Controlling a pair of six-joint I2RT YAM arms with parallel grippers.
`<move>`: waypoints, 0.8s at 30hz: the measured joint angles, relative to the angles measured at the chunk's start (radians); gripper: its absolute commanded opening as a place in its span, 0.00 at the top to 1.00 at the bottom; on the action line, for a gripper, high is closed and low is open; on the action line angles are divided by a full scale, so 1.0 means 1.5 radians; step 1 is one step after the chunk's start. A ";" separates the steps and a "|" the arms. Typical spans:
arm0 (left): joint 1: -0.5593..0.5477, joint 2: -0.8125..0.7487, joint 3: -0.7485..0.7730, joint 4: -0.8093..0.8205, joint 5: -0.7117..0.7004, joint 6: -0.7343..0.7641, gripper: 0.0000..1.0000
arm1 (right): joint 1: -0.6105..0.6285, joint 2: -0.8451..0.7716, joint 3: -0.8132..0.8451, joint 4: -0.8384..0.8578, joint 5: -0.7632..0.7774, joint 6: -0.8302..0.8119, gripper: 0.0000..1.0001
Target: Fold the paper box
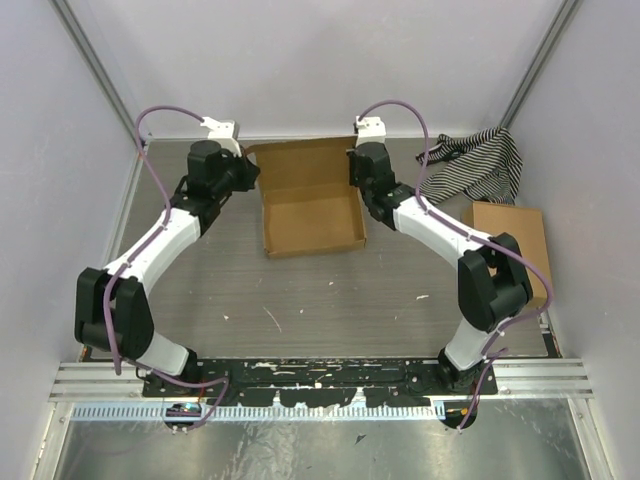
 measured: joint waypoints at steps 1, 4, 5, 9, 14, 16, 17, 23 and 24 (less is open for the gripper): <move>-0.003 -0.006 -0.007 0.002 0.000 -0.001 1.00 | 0.002 -0.008 -0.011 -0.001 0.002 0.006 0.99; -0.013 -0.020 -0.024 0.005 -0.003 -0.003 1.00 | 0.006 -0.031 -0.043 -0.001 0.005 0.021 0.99; -0.017 -0.025 -0.030 0.006 -0.005 -0.003 1.00 | 0.008 -0.039 -0.056 0.004 0.007 0.026 0.99; -0.036 -0.052 -0.062 0.010 -0.021 -0.003 0.88 | 0.017 -0.083 -0.113 0.019 0.015 0.045 0.98; -0.064 -0.108 -0.113 -0.002 -0.043 -0.006 0.58 | 0.027 -0.138 -0.169 0.013 0.018 0.068 0.71; -0.072 -0.145 -0.137 -0.016 -0.055 -0.011 0.52 | 0.033 -0.159 -0.184 -0.012 0.008 0.082 0.60; -0.076 -0.164 -0.149 -0.022 -0.060 -0.014 0.51 | 0.035 -0.168 -0.192 -0.027 0.001 0.085 0.55; -0.080 -0.323 -0.211 -0.113 -0.114 -0.041 0.49 | 0.042 -0.253 -0.243 -0.140 -0.063 0.102 0.45; -0.080 -0.349 -0.218 -0.130 -0.121 -0.050 0.49 | 0.043 -0.274 -0.253 -0.159 -0.077 0.106 0.45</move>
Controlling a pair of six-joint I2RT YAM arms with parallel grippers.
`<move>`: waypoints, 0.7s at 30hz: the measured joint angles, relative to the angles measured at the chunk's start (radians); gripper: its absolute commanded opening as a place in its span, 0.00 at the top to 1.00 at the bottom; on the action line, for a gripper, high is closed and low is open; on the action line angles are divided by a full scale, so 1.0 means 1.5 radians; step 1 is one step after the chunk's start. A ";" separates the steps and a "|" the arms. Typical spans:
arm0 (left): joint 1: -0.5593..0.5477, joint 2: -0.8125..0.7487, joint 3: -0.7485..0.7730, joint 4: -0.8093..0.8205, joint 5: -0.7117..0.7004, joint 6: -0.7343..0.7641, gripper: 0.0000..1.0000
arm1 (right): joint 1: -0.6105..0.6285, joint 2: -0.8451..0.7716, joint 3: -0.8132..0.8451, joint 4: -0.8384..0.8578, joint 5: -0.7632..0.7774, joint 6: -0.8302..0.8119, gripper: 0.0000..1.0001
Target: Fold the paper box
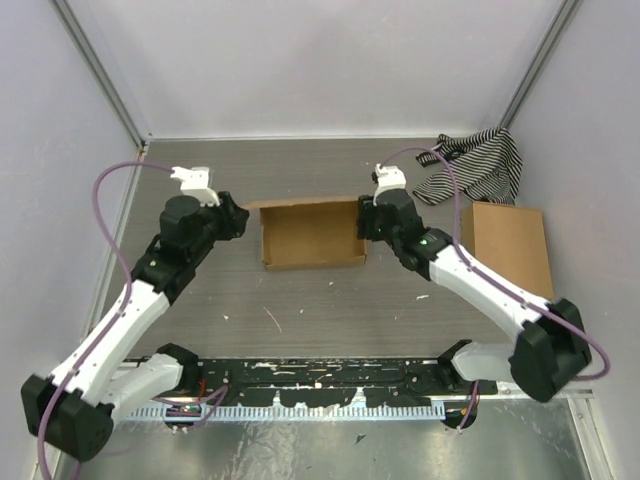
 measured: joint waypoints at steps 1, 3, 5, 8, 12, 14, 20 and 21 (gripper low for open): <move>0.000 -0.022 -0.005 -0.017 -0.005 -0.007 0.49 | 0.000 -0.026 -0.010 -0.020 -0.014 0.003 0.44; 0.000 -0.075 -0.017 -0.056 -0.013 -0.028 0.49 | 0.000 -0.086 -0.025 -0.071 -0.043 0.008 0.44; 0.000 -0.120 -0.029 -0.083 -0.017 -0.045 0.47 | 0.000 -0.141 -0.030 -0.114 -0.062 0.010 0.42; 0.000 -0.185 -0.046 -0.116 -0.017 -0.070 0.41 | 0.000 -0.217 -0.029 -0.166 -0.087 0.014 0.24; 0.000 -0.207 -0.052 -0.124 -0.006 -0.087 0.37 | 0.000 -0.257 -0.017 -0.205 -0.112 0.025 0.06; 0.000 -0.182 -0.052 -0.119 0.004 -0.089 0.37 | -0.002 -0.229 -0.001 -0.214 -0.123 0.024 0.07; 0.000 0.010 -0.019 -0.111 0.026 -0.091 0.36 | -0.032 -0.015 0.076 -0.191 -0.120 0.040 0.17; 0.000 0.052 -0.005 -0.113 0.027 -0.091 0.36 | -0.041 0.023 0.080 -0.183 -0.116 0.043 0.18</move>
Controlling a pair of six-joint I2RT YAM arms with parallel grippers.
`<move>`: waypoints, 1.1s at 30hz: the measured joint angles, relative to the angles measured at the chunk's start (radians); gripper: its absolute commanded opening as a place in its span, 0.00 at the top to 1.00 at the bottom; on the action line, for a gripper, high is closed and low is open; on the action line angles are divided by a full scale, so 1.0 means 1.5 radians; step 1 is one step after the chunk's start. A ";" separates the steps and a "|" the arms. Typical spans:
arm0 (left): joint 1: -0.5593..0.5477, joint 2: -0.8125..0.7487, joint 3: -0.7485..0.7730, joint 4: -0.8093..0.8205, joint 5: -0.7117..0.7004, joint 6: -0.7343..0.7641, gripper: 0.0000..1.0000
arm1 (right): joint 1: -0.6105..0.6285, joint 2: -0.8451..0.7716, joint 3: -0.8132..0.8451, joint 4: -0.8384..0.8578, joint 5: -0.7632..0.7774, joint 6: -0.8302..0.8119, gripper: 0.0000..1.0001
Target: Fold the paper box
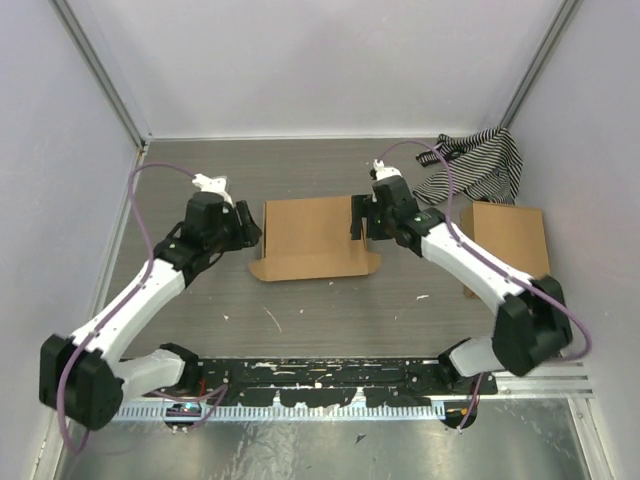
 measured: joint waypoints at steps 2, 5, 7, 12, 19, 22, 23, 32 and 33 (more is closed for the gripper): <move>0.000 0.054 0.018 0.001 -0.001 0.000 0.36 | -0.023 0.064 0.005 0.009 -0.002 0.005 0.21; 0.000 0.125 0.044 0.006 0.000 0.001 0.38 | -0.062 0.134 0.009 0.028 -0.021 0.010 0.28; 0.000 0.173 0.061 0.013 0.002 0.002 0.38 | -0.085 0.165 0.009 0.041 -0.039 0.012 0.31; 0.000 0.281 0.089 0.021 0.009 0.004 0.39 | -0.110 0.203 0.020 0.070 -0.097 0.009 0.43; 0.000 0.365 0.133 0.035 0.024 0.014 0.41 | -0.107 0.261 0.054 0.107 -0.186 0.009 0.55; 0.001 0.402 0.172 0.041 0.034 0.019 0.43 | -0.107 0.281 0.072 0.109 -0.208 0.011 0.57; 0.001 0.417 0.186 0.044 0.036 0.022 0.43 | -0.107 0.285 0.078 0.109 -0.209 0.011 0.57; 0.027 0.489 0.275 0.038 0.053 0.031 0.39 | -0.116 0.358 0.194 0.065 -0.192 0.009 0.54; 0.031 0.493 0.288 0.032 0.054 0.033 0.38 | -0.117 0.365 0.210 0.059 -0.188 0.009 0.53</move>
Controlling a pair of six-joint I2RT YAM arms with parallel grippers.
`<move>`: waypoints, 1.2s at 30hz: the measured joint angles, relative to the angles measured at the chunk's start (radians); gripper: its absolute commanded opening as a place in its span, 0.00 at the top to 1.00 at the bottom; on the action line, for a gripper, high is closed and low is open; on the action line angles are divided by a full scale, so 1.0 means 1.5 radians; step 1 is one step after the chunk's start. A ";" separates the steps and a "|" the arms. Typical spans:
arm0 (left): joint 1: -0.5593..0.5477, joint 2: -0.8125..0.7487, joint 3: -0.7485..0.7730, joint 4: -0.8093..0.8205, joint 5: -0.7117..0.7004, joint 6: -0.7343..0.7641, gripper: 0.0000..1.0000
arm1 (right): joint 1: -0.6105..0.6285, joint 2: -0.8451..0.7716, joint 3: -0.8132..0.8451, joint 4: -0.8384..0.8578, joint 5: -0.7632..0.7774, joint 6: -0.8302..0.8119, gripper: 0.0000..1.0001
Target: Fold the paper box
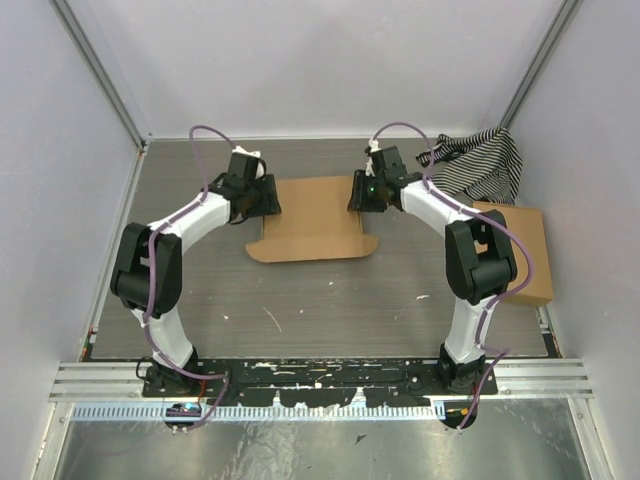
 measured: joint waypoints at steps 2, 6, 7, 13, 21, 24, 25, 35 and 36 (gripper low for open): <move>0.007 0.004 0.034 -0.018 0.001 0.006 0.36 | -0.004 0.004 0.027 -0.012 0.009 0.001 0.50; 0.018 0.001 0.093 -0.037 -0.001 0.023 0.34 | -0.018 -0.003 0.060 -0.023 0.034 0.003 0.43; 0.021 -0.005 0.099 -0.040 -0.002 0.026 0.33 | -0.023 -0.011 0.060 -0.026 0.041 0.004 0.36; 0.035 -0.137 -0.006 -0.014 -0.017 0.006 0.58 | -0.057 -0.178 -0.093 0.049 0.011 0.037 0.23; 0.035 -0.301 -0.297 0.096 -0.050 -0.071 0.31 | -0.042 -0.329 -0.367 0.214 -0.098 0.084 0.11; 0.035 -0.298 -0.301 0.111 -0.041 -0.054 0.25 | -0.020 -0.325 -0.376 0.204 -0.072 0.075 0.09; 0.035 -0.293 -0.294 0.115 -0.040 -0.049 0.24 | -0.014 -0.325 -0.375 0.204 -0.066 0.071 0.09; 0.034 -0.182 -0.230 0.135 0.007 -0.009 0.22 | 0.042 -0.227 -0.302 0.187 0.005 0.035 0.15; 0.032 -0.172 -0.229 0.135 0.011 -0.006 0.22 | 0.049 -0.214 -0.296 0.181 0.017 0.032 0.15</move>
